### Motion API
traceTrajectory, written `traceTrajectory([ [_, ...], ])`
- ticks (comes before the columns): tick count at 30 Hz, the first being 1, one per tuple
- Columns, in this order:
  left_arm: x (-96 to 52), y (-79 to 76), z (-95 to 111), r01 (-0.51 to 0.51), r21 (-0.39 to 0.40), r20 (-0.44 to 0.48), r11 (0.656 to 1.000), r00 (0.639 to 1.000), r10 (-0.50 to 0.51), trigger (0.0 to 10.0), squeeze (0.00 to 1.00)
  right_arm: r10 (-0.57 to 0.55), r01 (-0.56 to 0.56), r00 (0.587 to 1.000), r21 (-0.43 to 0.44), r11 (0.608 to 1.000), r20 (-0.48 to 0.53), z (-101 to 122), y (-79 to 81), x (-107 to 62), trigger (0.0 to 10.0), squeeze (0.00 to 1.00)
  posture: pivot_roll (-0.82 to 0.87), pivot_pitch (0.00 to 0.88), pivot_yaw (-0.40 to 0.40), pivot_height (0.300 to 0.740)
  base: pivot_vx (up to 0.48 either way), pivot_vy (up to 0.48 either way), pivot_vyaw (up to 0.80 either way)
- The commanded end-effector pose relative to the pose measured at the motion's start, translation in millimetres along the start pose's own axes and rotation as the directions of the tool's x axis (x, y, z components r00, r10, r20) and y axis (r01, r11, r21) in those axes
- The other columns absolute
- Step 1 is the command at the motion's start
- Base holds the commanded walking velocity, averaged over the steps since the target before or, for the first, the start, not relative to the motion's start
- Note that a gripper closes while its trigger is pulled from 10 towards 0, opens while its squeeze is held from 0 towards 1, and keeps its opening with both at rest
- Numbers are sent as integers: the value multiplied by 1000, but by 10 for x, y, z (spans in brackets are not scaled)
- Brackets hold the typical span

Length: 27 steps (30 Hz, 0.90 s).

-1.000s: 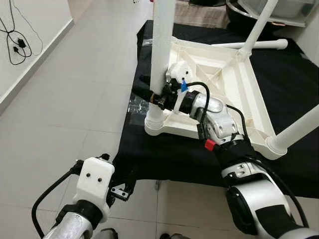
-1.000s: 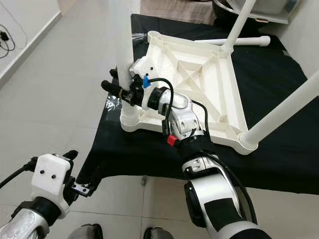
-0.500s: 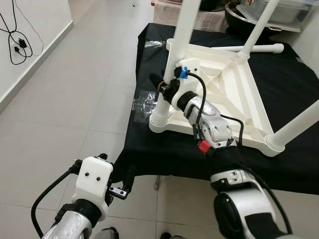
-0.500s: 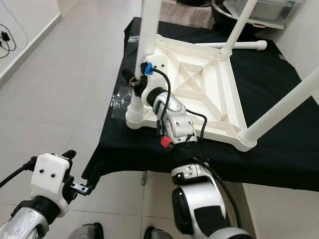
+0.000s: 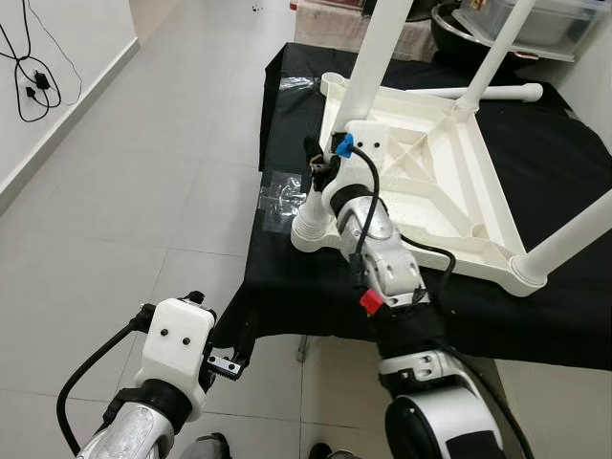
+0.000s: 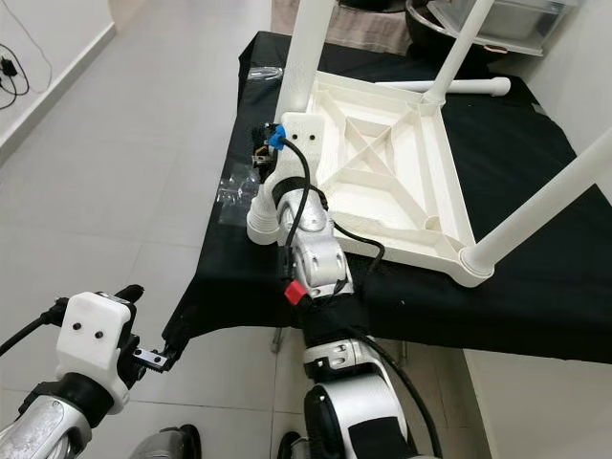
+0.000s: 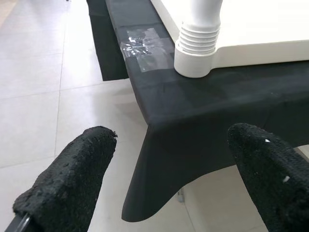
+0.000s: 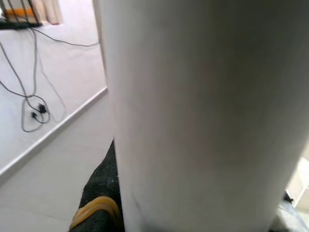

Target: Building children table

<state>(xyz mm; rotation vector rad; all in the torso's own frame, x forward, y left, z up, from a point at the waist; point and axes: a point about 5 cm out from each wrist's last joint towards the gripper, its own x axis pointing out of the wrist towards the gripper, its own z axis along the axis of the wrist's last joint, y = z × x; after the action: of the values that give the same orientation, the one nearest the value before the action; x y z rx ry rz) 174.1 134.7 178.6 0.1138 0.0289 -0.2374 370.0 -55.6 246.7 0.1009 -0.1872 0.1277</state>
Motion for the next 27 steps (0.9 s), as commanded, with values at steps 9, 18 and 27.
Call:
traceTrajectory([
  [9, 0, 12, -41, -1, 0, -13, 1000, 1000, 1, 10000, 0, -430, 435, 895, 14, 900, -122, -299, -99, -118, 10000, 0, 152, 210, -142, 740, 0, 0, 0],
  [18, 3, 9, -41, -4, 1, -11, 1000, 1000, 4, 10000, 0, -526, 541, 834, 67, 838, -166, -322, 30, -183, 10000, 0, 159, 211, -146, 740, 0, 0, 0],
  [27, 16, 2, -48, -6, -2, -9, 1000, 1000, 6, 10000, 0, -461, 467, 884, 181, 865, -80, 6, 124, -101, 10000, 0, 147, 201, -148, 740, 0, 0, 0],
])
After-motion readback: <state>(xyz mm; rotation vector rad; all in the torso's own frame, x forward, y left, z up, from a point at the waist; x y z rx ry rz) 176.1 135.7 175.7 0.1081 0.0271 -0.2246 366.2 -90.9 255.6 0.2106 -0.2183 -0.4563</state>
